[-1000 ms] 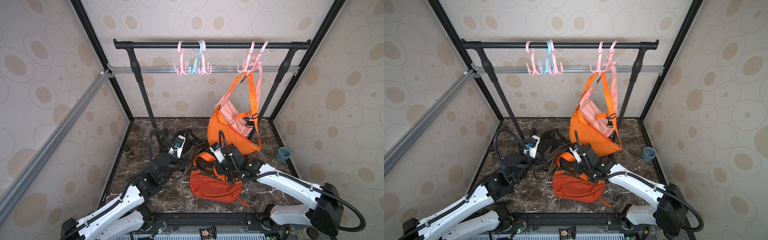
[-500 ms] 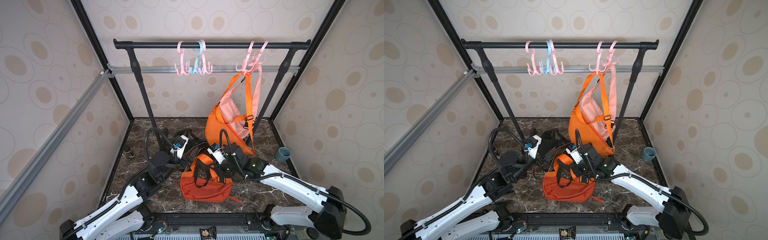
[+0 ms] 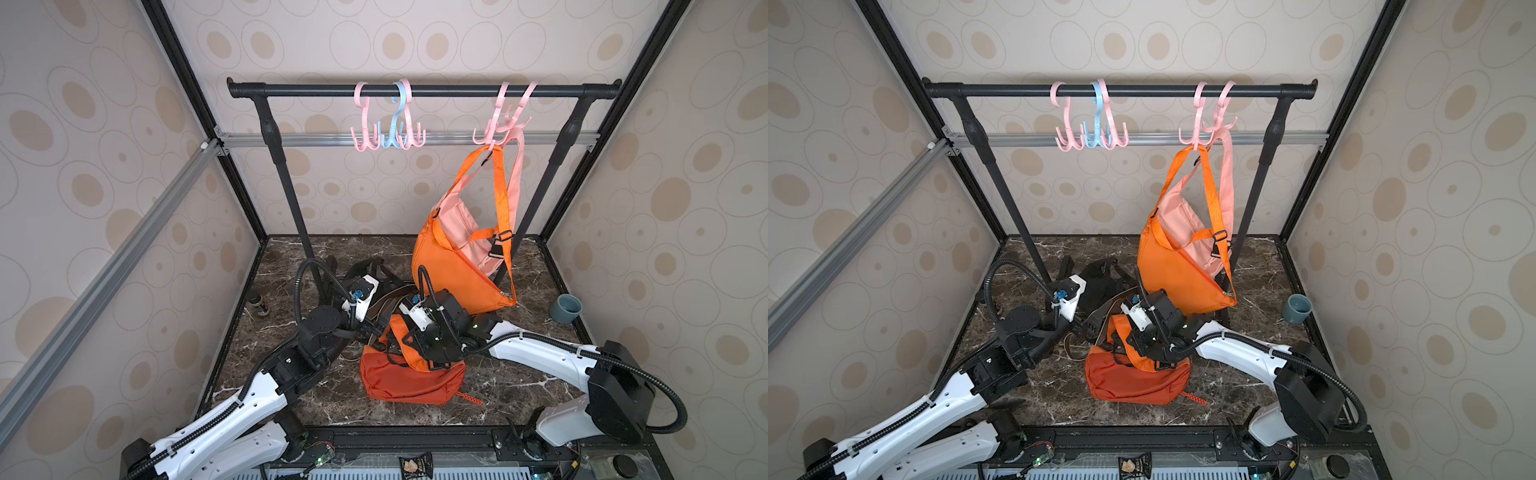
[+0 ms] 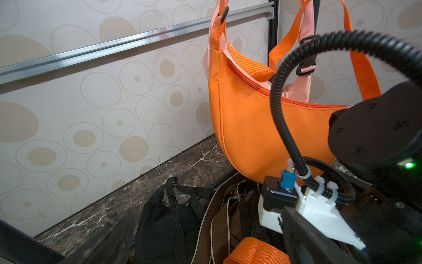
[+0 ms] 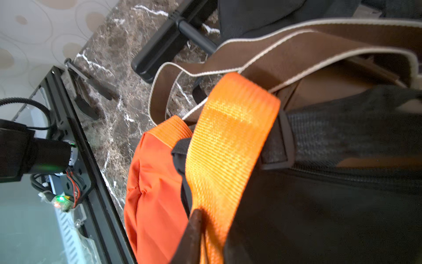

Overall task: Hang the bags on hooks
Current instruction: Pick up the bag from the bag.

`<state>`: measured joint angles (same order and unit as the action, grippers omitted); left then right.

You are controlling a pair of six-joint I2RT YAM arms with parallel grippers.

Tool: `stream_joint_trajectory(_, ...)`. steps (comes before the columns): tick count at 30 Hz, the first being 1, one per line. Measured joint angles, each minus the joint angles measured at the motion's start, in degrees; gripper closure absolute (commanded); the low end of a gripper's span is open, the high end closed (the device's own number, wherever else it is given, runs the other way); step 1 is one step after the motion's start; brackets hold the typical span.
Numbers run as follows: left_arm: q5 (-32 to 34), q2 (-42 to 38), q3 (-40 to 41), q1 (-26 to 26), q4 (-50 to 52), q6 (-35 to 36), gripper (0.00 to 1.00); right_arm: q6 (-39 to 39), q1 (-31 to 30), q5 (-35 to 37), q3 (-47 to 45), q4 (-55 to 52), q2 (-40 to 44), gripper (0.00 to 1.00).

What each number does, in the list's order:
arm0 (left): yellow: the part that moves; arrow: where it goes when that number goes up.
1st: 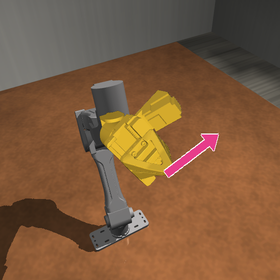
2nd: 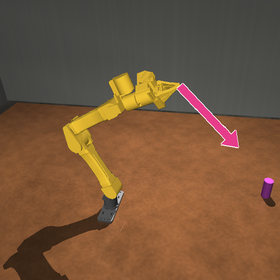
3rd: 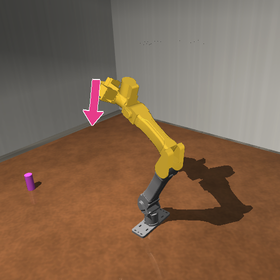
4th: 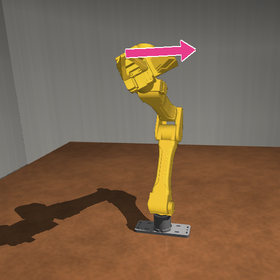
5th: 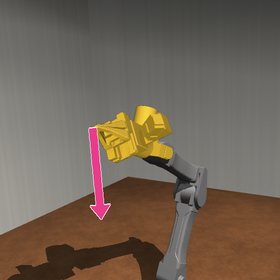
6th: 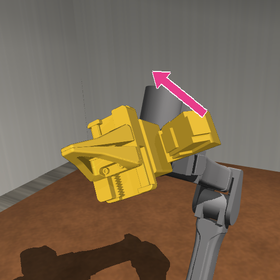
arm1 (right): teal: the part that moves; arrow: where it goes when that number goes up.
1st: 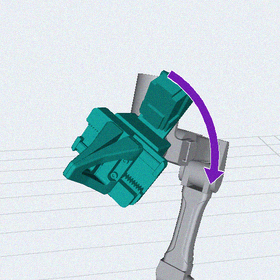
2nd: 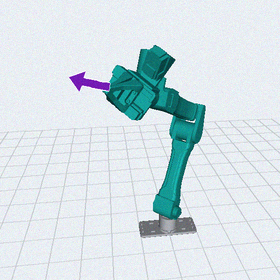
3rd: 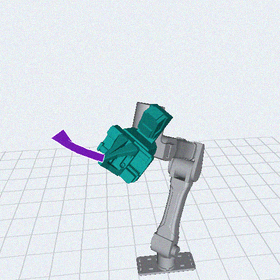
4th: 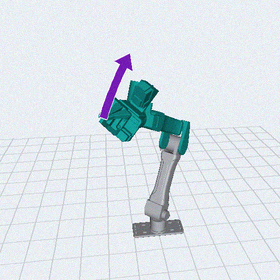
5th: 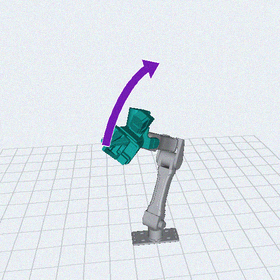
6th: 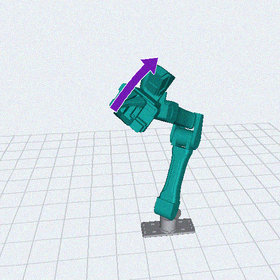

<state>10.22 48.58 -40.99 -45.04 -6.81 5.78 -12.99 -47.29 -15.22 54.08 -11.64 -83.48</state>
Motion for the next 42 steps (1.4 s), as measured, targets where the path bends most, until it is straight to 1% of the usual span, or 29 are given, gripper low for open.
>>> stream_joint_trajectory(1,0.0,0.0,0.0,0.0,0.0,0.0,0.00,-0.1,0.0,0.0,0.0,0.3,0.0,0.99)
stream_joint_trajectory(5,0.0,0.0,0.1,0.0,0.0,0.0,0.00,0.2,0.0,0.2,-0.1,-0.2,1.9,1.00)
stream_joint_trajectory(10,0.0,-0.1,0.1,0.0,0.0,0.0,0.00,2.3,-1.0,-0.6,1.3,-4.1,11.8,1.00)
stream_joint_trajectory(15,-0.3,-0.6,0.1,0.0,0.0,0.0,0.00,4.6,-1.3,-6.7,6.8,-7.3,19.4,1.00)
stream_joint_trajectory(19,-2.1,-1.1,0.0,0.0,-0.1,0.1,0.00,6.1,-1.3,-11.8,10.3,-9.9,21.6,1.00)
stream_joint_trajectory(22,-5.7,-1.0,-0.4,0.0,0.0,0.1,0.00,7.1,-1.3,-14.9,14.6,-13.1,21.6,1.00)
stream_joint_trajectory(24,-9.6,-1.0,-1.4,0.0,0.1,0.3,0.00,8.1,-1.3,-16.1,18.8,-15.5,21.6,1.00)
stream_joint_trajectory(29,-19.3,-2.1,-3.9,0.0,1.2,1.2,0.00,11.0,-1.4,-16.0,26.0,-18.8,22.6,1.00)
stream_joint_trajectory(33,-21.3,-6.8,-3.9,0.0,4.6,2.5,0.00,12.5,-1.4,-16.2,28.2,-21.1,22.6,1.00)
stream_joint_trajectory(36,-22.2,-11.5,-3.0,0.0,4.8,2.7,0.00,12.9,-1.4,-16.3,28.3,-22.6,21.7,1.00)
stream_joint_trajectory(38,-24.1,-13.0,-2.6,0.0,4.6,2.6,0.00,13.1,-1.4,-16.6,28.3,-23.4,21.2,1.00)
stream_joint_trajectory(40,-26.4,-11.7,-2.8,0.0,4.3,2.6,0.00,13.3,-1.4,-17.0,28.6,-24.2,20.8,1.00)
stream_joint_trajectory(42,-28.9,-8.0,-2.8,0.0,4.4,2.4,0.00,13.6,-1.4,-17.6,29.8,-25.1,20.4,1.00)
